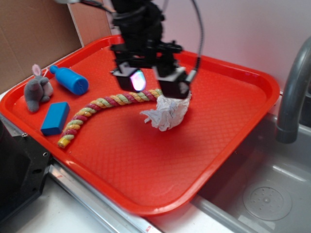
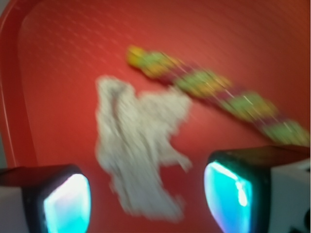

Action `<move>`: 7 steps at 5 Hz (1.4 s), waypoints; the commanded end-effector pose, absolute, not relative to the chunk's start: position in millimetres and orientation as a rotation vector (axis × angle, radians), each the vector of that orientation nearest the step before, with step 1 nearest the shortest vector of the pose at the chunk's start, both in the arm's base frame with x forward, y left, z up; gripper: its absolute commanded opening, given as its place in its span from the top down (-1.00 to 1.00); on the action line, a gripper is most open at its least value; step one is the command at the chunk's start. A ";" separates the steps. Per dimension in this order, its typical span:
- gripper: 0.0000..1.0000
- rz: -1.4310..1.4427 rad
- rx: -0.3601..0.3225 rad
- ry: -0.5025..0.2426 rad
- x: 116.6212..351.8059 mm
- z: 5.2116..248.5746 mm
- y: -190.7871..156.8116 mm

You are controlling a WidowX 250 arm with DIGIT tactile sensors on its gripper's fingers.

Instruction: Grab the white paper.

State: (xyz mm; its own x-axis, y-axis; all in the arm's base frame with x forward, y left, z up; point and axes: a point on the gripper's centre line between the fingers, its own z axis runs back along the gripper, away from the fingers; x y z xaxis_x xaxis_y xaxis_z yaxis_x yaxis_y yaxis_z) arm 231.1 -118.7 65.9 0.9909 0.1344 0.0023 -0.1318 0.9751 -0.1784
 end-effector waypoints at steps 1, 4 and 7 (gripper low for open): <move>-1.00 0.000 -0.201 -0.008 259.5 47.3 -125.3; 1.00 0.008 -0.092 0.000 225.6 26.5 -92.2; 1.00 0.099 -0.024 -0.071 193.5 161.0 -14.7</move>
